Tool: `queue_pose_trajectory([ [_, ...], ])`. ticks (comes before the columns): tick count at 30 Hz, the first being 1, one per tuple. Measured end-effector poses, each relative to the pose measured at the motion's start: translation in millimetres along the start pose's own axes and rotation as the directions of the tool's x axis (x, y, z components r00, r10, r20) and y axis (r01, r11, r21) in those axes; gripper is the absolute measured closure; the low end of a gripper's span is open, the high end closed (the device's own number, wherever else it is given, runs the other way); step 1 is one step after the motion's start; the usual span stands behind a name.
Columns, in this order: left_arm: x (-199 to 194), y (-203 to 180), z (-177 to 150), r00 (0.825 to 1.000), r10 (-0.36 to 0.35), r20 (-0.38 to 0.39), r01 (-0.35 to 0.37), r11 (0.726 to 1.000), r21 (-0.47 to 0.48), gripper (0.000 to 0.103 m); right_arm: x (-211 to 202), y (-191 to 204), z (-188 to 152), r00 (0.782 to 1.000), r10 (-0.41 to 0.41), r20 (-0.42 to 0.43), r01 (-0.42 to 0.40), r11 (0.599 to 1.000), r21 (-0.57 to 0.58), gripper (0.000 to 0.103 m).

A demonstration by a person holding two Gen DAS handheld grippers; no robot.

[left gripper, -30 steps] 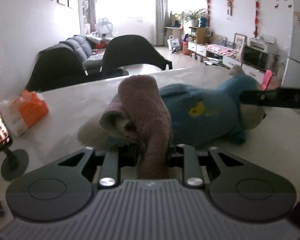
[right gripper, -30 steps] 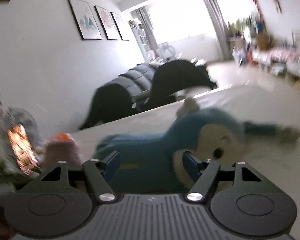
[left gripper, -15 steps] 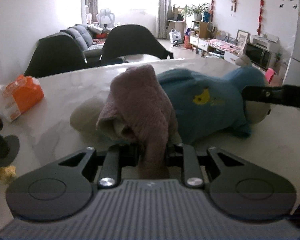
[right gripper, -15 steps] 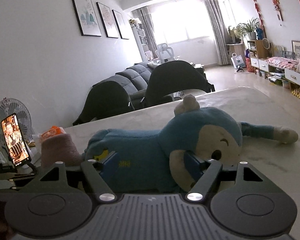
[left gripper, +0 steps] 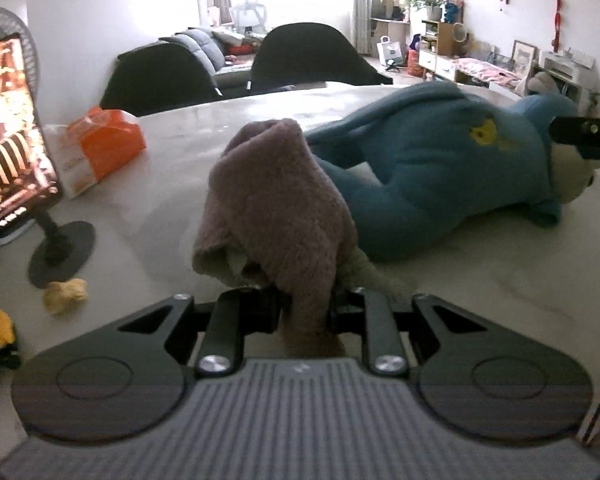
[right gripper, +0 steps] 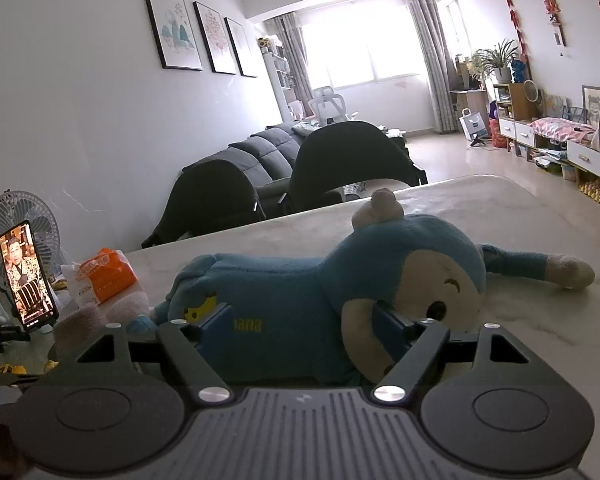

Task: Organize soft objects

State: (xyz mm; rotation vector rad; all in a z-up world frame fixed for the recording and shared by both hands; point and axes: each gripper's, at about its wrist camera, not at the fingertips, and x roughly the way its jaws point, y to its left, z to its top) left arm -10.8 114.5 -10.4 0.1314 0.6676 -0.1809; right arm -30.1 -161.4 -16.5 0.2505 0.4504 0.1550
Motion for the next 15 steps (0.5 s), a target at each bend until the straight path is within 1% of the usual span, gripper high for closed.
queue_pose_trajectory([
  [2,-9,0,2,1.0,-0.016,0.024,0.016,1.0,0.008,0.083,0,2,0,1.0,-0.006,0.0,0.006,1.0,0.004,0.023],
  [4,-18,-2,5,0.996,-0.078,0.054,0.077,0.997,0.01,0.083,-2,5,1,1.0,-0.003,0.002,0.003,1.0,0.011,0.023],
  [5,-22,-4,7,0.991,-0.119,0.069,0.118,0.993,0.012,0.083,-3,6,2,1.0,0.012,-0.001,-0.012,1.0,0.014,0.022],
  [6,-26,-6,9,0.983,-0.165,0.084,0.165,0.986,0.014,0.083,-4,7,3,0.999,0.048,-0.01,-0.047,0.998,0.027,0.023],
  [8,-32,-9,13,0.955,-0.277,0.111,0.277,0.961,0.013,0.083,-4,3,4,0.985,0.168,-0.034,-0.165,0.982,0.088,0.023],
  [9,-34,-10,14,0.936,-0.331,0.123,0.332,0.943,0.014,0.083,-4,1,5,0.973,0.229,-0.041,-0.222,0.968,0.119,0.024],
  [10,-35,-11,15,0.912,-0.39,0.13,0.391,0.92,0.017,0.083,-3,-2,5,0.955,0.293,-0.048,-0.282,0.946,0.157,0.024],
  [12,-36,-15,15,0.849,-0.51,0.14,0.51,0.859,0.036,0.083,0,-11,4,0.906,0.42,-0.057,-0.395,0.885,0.248,0.024],
  [13,-36,-16,15,0.815,-0.562,0.14,0.562,0.826,0.045,0.083,1,-16,4,0.876,0.478,-0.058,-0.443,0.847,0.292,0.024],
  [15,-35,-21,14,0.75,-0.644,0.15,0.644,0.763,0.057,0.083,4,-23,3,0.816,0.575,-0.055,-0.521,0.774,0.361,0.024],
])
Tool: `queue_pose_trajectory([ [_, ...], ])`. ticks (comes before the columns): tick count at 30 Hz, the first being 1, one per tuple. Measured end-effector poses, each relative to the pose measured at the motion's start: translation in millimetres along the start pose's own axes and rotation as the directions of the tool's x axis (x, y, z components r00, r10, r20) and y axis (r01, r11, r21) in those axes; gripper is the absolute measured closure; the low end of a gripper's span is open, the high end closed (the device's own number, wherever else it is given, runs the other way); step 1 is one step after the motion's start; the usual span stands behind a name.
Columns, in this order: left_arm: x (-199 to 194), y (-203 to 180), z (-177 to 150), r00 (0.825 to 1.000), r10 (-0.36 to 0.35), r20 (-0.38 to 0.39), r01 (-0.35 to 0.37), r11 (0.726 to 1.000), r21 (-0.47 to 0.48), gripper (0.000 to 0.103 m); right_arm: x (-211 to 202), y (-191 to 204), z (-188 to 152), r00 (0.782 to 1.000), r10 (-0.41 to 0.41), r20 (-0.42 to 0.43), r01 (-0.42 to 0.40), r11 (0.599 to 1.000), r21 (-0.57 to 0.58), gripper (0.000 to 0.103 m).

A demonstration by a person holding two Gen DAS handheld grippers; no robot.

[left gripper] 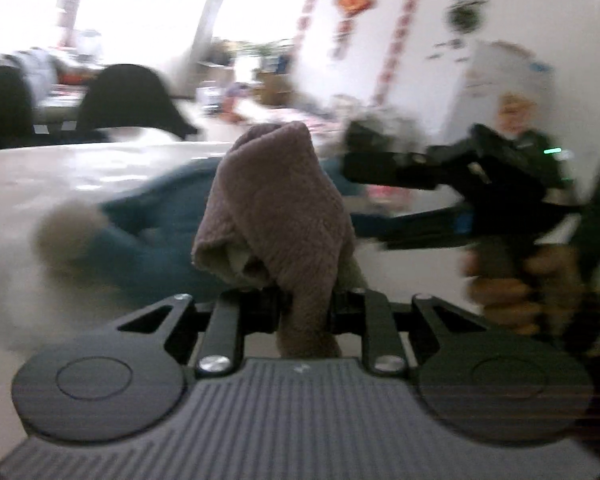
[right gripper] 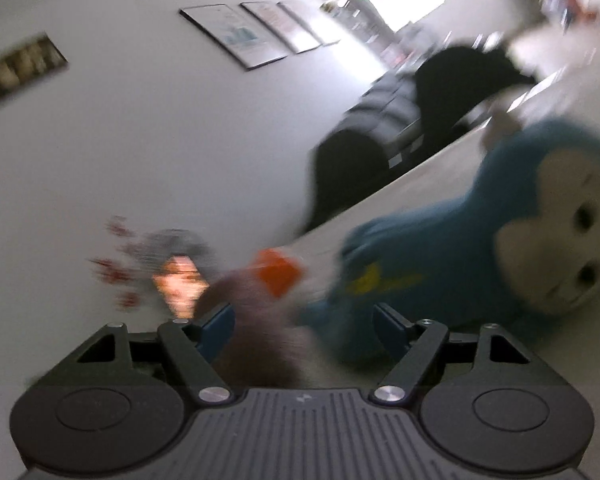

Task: Organize soft objects

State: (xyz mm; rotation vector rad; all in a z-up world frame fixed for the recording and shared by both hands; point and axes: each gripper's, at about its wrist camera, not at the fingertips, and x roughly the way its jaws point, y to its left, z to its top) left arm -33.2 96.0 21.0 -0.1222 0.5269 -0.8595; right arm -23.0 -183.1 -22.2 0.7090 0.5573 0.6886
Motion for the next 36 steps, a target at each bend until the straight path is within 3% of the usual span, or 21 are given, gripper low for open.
queue_pose_trajectory([
  [4,11,0,2,0.987,-0.157,0.041,0.158,0.987,-0.032,0.083,-4,-7,-1,0.996,0.085,-0.027,-0.083,0.994,0.065,0.025],
  [5,15,-1,3,0.984,-0.171,0.043,0.172,0.984,-0.04,0.083,-6,-8,-1,0.995,0.098,-0.022,-0.096,0.993,0.075,0.036],
  [6,21,-2,4,0.986,-0.166,0.035,0.167,0.985,-0.037,0.082,-8,-10,-1,0.993,0.118,-0.016,-0.116,0.99,0.085,0.058],
  [7,26,-3,5,0.986,-0.164,0.027,0.165,0.986,-0.034,0.082,-10,-11,0,0.991,0.135,-0.013,-0.133,0.986,0.099,0.063],
  [10,43,-10,10,0.98,-0.198,0.009,0.198,0.98,-0.018,0.082,-20,-12,1,0.994,0.11,0.011,-0.111,0.99,0.088,0.063],
  [13,57,-15,18,0.972,-0.235,-0.006,0.235,0.972,-0.002,0.082,-32,-16,2,0.992,0.118,0.045,-0.122,0.989,0.083,0.051],
  [19,77,-13,29,0.96,-0.278,-0.023,0.278,0.961,-0.003,0.082,-49,-25,8,0.991,0.084,0.109,-0.091,0.994,0.065,0.051],
  [23,86,-12,29,0.956,-0.29,-0.044,0.289,0.957,-0.016,0.082,-52,-32,9,0.986,0.094,0.139,-0.105,0.992,0.075,0.034],
  [26,89,-9,27,0.956,-0.29,-0.048,0.288,0.957,-0.038,0.081,-51,-32,9,0.988,0.062,0.139,-0.07,0.996,0.054,0.033],
  [28,86,-8,25,0.959,-0.281,-0.034,0.279,0.959,-0.051,0.074,-50,-31,7,0.99,0.028,0.142,-0.033,0.999,0.033,0.05],
  [29,84,-7,25,0.965,-0.261,-0.031,0.26,0.964,-0.053,0.064,-50,-31,7,0.989,-0.001,0.146,-0.003,1.0,0.027,0.066],
  [30,82,-7,24,0.971,-0.237,-0.028,0.236,0.971,-0.051,0.05,-51,-32,7,0.988,-0.02,0.154,0.014,0.999,0.035,0.071],
  [33,70,-13,23,0.993,-0.119,-0.011,0.119,0.993,0.021,0.025,-59,-31,7,0.972,-0.093,0.218,0.088,0.996,0.033,0.074],
  [36,57,-20,25,1.0,-0.003,0.025,0.0,0.995,0.101,0.009,-67,-21,8,0.929,-0.234,0.287,0.253,0.967,-0.03,0.074],
])
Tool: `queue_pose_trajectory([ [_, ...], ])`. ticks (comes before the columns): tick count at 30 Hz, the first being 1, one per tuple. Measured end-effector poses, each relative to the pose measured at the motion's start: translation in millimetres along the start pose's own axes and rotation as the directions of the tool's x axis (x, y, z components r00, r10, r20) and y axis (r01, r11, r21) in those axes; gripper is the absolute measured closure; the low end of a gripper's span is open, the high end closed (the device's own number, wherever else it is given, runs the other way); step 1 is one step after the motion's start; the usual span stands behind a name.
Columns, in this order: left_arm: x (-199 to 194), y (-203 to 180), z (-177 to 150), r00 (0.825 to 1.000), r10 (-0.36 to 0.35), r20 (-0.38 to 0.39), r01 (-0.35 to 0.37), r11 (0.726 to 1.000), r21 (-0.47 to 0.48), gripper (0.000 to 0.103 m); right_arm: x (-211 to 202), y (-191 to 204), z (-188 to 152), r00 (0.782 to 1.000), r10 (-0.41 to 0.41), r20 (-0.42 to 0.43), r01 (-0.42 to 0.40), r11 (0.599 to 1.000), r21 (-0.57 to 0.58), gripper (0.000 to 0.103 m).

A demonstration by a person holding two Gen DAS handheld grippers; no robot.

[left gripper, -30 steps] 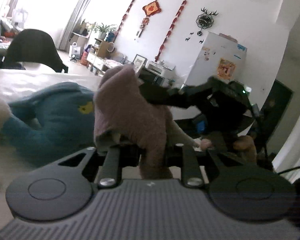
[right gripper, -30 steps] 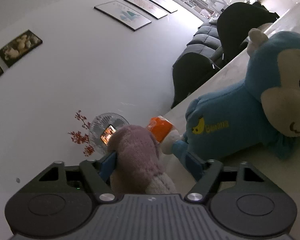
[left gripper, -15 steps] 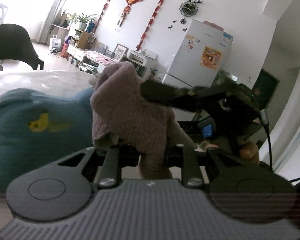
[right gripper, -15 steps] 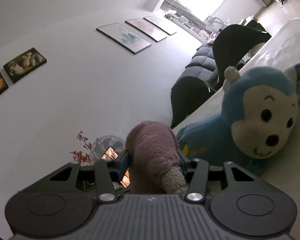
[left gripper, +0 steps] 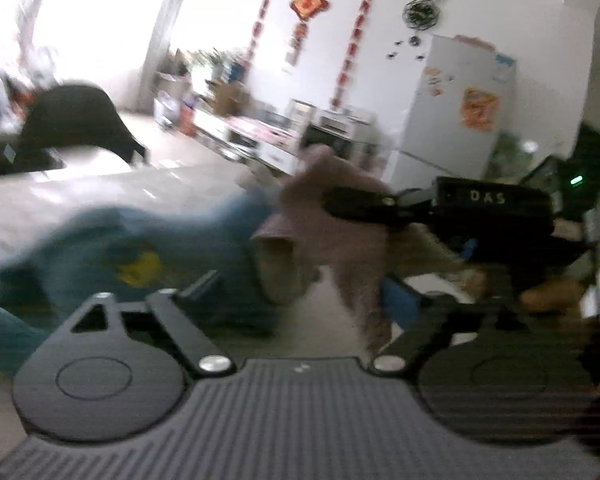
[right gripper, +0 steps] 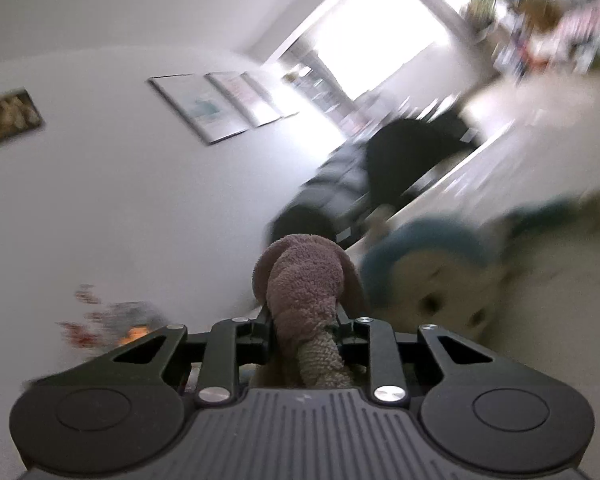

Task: Organize soft objects

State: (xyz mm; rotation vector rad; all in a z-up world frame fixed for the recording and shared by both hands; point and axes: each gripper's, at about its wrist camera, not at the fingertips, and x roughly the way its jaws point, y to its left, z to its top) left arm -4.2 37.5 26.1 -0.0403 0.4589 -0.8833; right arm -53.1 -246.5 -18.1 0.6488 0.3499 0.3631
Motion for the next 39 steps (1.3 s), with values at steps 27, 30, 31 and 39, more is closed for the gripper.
queue_pose_trajectory([
  [27,33,13,-18,0.904,0.423,-0.066,-0.413,0.902,0.126,0.001,16,-30,-17,0.863,-0.491,0.118,0.504,0.85,-0.149,0.074],
  [30,35,12,-21,0.901,0.43,-0.05,-0.423,0.899,0.112,0.001,11,-28,-17,0.884,-0.451,0.12,0.464,0.876,-0.128,0.074],
  [31,36,11,-22,0.899,0.436,-0.045,-0.429,0.896,0.115,0.001,10,-26,-18,0.893,-0.433,0.122,0.446,0.887,-0.122,0.074],
  [39,38,10,-20,0.896,0.443,-0.029,-0.441,0.895,0.065,0.001,24,11,-18,0.958,-0.28,0.069,0.288,0.939,-0.189,0.073],
])
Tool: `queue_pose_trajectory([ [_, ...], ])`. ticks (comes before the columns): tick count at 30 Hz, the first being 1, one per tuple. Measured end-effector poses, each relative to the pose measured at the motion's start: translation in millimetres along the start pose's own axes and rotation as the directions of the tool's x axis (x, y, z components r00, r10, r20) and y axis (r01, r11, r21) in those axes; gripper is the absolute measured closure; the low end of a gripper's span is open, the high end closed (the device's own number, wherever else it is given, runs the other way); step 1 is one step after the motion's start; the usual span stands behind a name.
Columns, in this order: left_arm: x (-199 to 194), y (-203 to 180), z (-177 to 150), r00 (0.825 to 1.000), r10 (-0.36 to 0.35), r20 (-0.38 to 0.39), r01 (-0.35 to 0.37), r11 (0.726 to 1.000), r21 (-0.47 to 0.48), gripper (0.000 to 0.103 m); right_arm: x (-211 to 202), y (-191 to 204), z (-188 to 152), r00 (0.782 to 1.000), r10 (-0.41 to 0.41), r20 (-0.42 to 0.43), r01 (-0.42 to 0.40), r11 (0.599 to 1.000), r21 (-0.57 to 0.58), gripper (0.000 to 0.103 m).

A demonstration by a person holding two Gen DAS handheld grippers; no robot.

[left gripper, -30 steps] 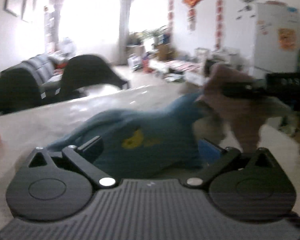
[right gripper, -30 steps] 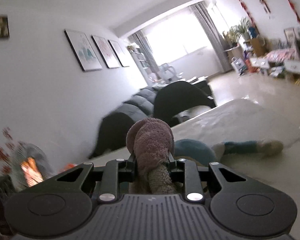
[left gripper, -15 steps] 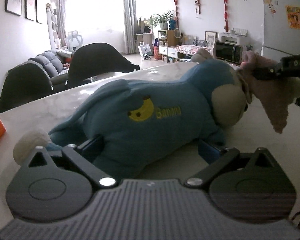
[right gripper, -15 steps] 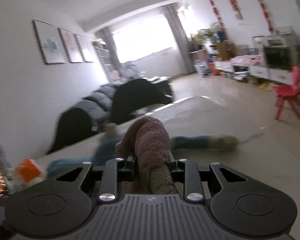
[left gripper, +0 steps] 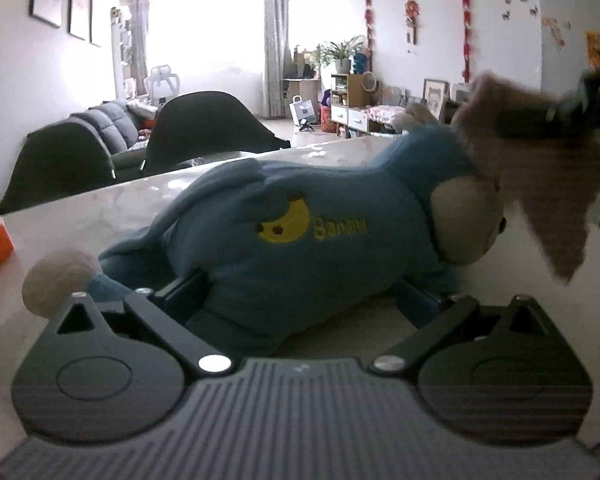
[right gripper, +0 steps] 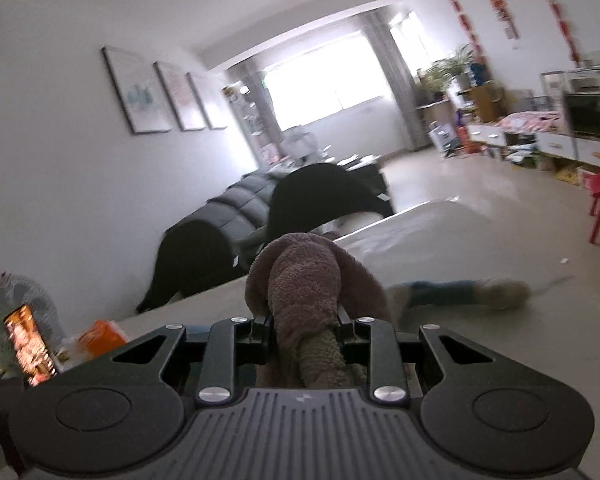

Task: Organize soft objects
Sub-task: 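Wipe the blue plush face with the towel in the left gripper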

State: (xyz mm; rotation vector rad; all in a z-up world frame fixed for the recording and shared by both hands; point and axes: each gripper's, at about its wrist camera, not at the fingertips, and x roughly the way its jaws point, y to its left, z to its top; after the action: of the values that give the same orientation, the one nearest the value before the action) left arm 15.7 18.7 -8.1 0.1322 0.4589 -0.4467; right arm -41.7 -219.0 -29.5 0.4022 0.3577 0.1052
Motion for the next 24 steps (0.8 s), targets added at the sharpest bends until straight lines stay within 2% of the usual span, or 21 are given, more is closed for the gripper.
queue_pose_trajectory([
  [3,1,0,1,1.0,0.003,0.004,-0.003,1.0,-0.022,0.001,12,-5,-9,0.999,-0.022,-0.037,0.022,1.0,0.013,0.072],
  [8,5,0,1,1.0,0.003,0.0,-0.003,1.0,-0.02,0.001,7,-20,-8,0.999,-0.026,-0.04,0.028,0.998,0.056,0.071],
  [14,7,-1,0,1.0,0.009,-0.004,-0.009,1.0,-0.014,0.001,4,-32,-7,0.996,-0.072,-0.046,0.075,0.995,0.07,0.071],
  [16,8,-2,0,1.0,0.013,-0.006,-0.013,1.0,-0.011,0.001,3,-34,-8,0.993,-0.109,-0.048,0.112,0.992,0.061,0.072],
  [19,10,-2,0,1.0,0.012,-0.007,-0.012,1.0,-0.015,0.001,1,-37,-10,0.977,-0.209,-0.047,0.21,0.977,0.02,0.073],
  [21,10,-2,-1,1.0,0.012,-0.007,-0.012,1.0,-0.017,0.001,0,-45,-10,0.978,-0.202,-0.054,0.205,0.977,0.057,0.073],
  [24,12,-5,-4,1.0,0.016,-0.007,-0.016,1.0,-0.017,0.001,-5,-44,-6,0.988,-0.148,-0.047,0.152,0.983,0.099,0.074],
])
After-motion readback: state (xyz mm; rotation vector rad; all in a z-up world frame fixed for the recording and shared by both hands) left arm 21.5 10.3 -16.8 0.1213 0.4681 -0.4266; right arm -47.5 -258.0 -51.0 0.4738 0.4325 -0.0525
